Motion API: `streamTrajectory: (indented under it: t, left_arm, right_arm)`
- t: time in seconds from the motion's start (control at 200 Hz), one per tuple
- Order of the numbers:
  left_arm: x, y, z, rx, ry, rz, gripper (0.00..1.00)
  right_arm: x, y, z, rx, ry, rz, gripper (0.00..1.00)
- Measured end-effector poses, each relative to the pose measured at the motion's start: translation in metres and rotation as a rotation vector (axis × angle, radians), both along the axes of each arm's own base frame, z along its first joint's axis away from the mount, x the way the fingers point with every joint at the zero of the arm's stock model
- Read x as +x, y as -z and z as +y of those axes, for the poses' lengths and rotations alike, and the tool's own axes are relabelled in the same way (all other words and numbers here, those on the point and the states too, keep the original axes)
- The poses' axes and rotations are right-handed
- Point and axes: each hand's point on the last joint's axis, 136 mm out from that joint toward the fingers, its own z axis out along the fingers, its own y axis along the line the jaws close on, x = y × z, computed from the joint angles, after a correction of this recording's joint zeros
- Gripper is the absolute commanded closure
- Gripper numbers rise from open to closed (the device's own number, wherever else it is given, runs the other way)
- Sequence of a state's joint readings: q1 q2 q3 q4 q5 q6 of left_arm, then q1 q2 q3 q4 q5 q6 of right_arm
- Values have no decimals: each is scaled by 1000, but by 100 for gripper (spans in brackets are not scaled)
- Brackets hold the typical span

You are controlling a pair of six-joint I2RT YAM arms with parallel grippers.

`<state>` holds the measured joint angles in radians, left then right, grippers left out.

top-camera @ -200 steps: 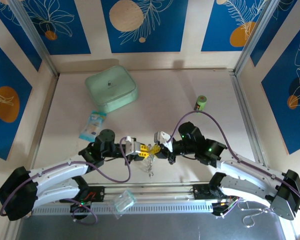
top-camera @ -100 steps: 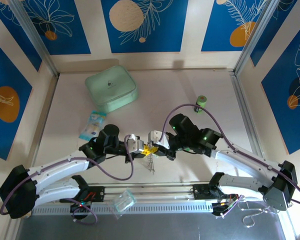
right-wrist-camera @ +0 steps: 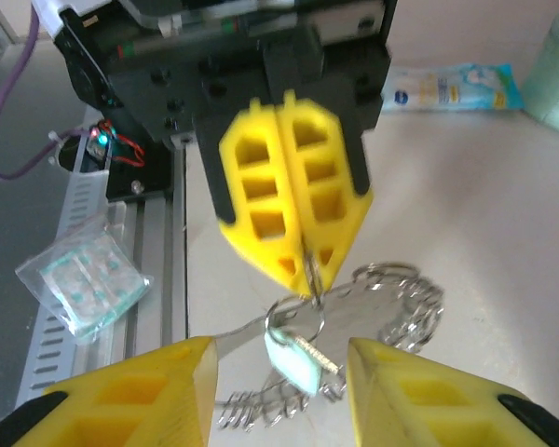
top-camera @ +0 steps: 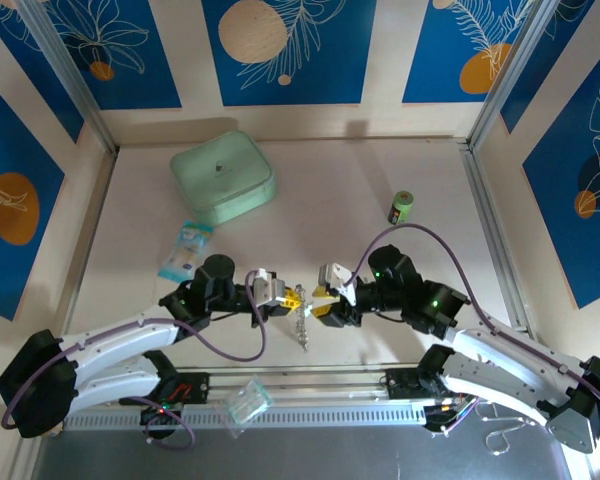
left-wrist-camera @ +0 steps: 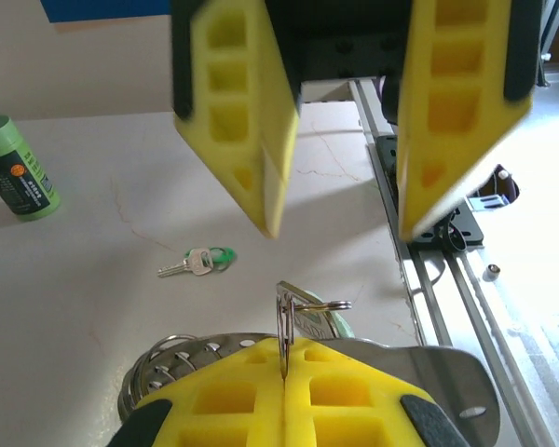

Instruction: Put the keys on the keyring

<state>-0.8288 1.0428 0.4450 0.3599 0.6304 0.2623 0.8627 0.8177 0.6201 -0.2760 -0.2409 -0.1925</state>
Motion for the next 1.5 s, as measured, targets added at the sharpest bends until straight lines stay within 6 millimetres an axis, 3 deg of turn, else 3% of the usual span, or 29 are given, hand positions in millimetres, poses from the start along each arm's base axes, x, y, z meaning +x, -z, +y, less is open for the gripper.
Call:
streamTrajectory:
  t: [0.2, 0.345, 0.715, 0.82, 1.15, 1.295, 1.5]
  left_arm:
    - [2, -4, -1, -16, -8, -10, 100]
    - [2, -4, -1, -16, -8, -10, 100]
    - [1, -4, -1, -16, -3, -9, 100]
    - [1, -4, -1, -16, -3, -9, 100]
    - [0, -5, -1, -18, 4, -8, 100]
    - [0, -5, -1, -21, 4, -10, 100]
    - [-2, -3, -1, -26, 15, -10, 100]
  right_arm:
    - [3, 21, 1, -38, 42, 24, 59]
    - [8, 18, 3, -27, 61, 3, 60]
    - [16, 17, 2, -37, 83, -53, 48]
    - [15, 20, 2, -48, 70, -59, 56]
    - [8, 24, 5, -59, 29, -35, 98]
    - [7, 23, 6, -62, 18, -33, 100]
    - [8, 40, 12, -109, 4, 21, 100]
